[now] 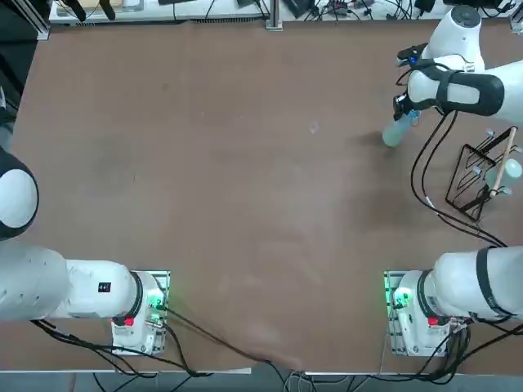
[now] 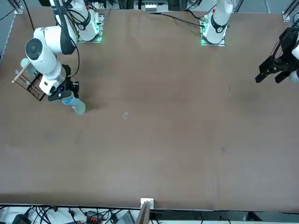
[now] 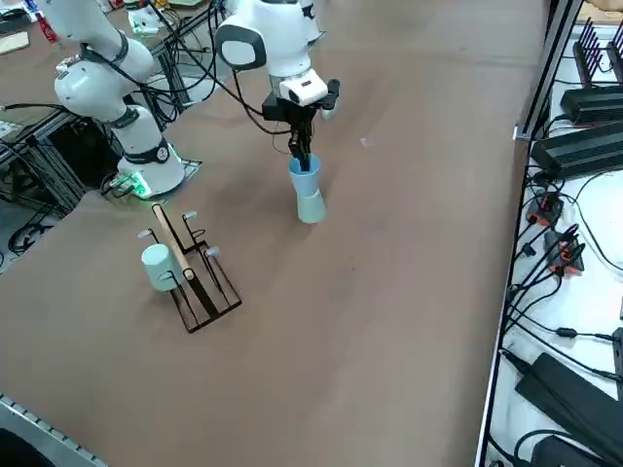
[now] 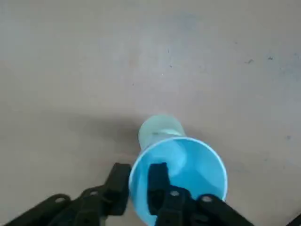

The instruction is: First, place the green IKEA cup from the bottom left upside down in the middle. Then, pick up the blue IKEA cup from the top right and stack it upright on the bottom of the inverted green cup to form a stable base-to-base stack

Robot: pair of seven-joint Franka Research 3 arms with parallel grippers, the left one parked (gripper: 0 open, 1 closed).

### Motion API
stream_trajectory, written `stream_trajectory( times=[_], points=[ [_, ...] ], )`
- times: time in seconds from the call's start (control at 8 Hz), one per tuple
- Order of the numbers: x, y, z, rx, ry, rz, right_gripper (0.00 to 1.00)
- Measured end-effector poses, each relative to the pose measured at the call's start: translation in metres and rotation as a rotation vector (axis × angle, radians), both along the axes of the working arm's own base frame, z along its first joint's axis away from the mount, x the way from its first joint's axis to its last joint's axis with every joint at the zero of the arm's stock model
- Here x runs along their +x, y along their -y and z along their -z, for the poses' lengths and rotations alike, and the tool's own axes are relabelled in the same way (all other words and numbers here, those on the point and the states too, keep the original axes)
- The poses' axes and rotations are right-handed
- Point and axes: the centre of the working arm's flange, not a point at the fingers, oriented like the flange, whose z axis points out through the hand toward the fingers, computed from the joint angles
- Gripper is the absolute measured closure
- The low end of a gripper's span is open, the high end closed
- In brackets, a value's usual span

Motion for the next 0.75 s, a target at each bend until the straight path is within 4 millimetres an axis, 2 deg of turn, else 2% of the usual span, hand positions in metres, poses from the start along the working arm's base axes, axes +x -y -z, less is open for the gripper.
stream_trajectory(
  times=[0.25,0.38,0.62,0.75],
  points=[
    [-0.0001,0.0005,0.0017,-0.004,-0.003,-0.004,0.39],
    [0.0000,0.0013,0.0024,-0.004,-0.004,-0.003,0.35],
    [0.0002,0.0028,0.0026,-0.004,-0.004,0.000,0.04],
    [0.0002,0.0031,0.0025,-0.005,-0.004,0.000,0.00]
  ],
)
